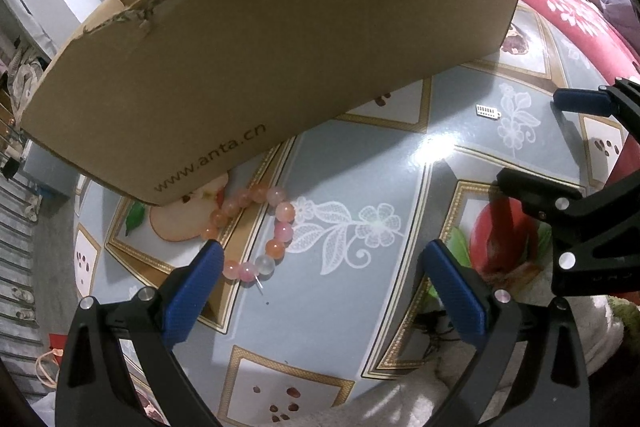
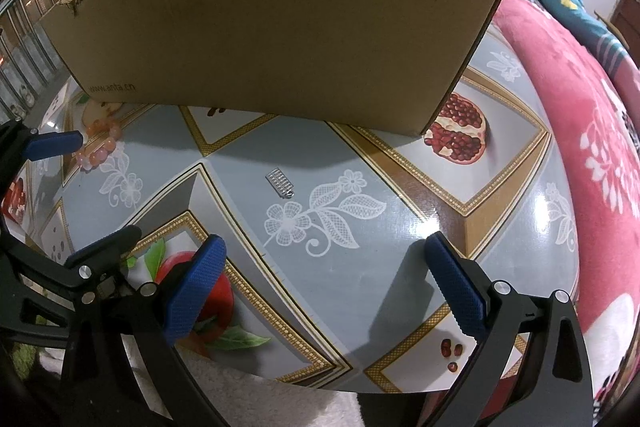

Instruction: Organize jewelry

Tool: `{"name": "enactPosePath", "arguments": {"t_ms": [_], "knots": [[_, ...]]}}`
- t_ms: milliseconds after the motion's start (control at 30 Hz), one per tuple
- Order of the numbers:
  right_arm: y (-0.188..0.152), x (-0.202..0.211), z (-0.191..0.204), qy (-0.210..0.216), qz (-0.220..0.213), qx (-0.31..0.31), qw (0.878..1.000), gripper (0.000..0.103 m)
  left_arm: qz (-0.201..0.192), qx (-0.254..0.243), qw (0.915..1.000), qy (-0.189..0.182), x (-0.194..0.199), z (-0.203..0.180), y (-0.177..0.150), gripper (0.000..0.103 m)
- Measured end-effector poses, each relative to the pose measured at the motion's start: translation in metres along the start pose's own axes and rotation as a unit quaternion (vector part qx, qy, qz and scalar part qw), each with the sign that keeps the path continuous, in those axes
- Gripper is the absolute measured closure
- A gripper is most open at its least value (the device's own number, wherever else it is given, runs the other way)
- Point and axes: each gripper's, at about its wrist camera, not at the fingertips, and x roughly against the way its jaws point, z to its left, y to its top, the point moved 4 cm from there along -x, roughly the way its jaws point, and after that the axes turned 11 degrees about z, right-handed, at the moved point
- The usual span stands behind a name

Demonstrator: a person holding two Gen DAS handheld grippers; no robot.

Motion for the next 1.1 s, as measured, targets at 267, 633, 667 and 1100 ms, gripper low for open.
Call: {"name": "enactPosePath", "arguments": {"t_ms": [267,633,667,1100], "knots": [[0.0013,-0.0001,-0.0003,-0.001,-0.002,-0.003,1.0,0.008,-0.004,0.0,1.0,-0.001,-0.0006,0.0022,-0.0001,0.004],[-0.0003,-0.001,0.0007,-0.002,-0.009,-0.003,1.0,0.008,-0.007,-0.004,1.0,-0.001,-0.0005,0.0007,-0.0004,0.004],[-0.0002,-0.001,0.0005,-0.001,-0.01,-0.003,1.0,0.008,-0.008,-0.004,1.0,-0.001,-0.0004,0.0012,-0.0004,0.004],[-0.001,-0.0005,0.0005,-0.001,-0.012,-0.003,1.0,0.008,-0.008,-0.004,1.0,-0.001,0.0003,0.0003,0.0011,0.004]]}}
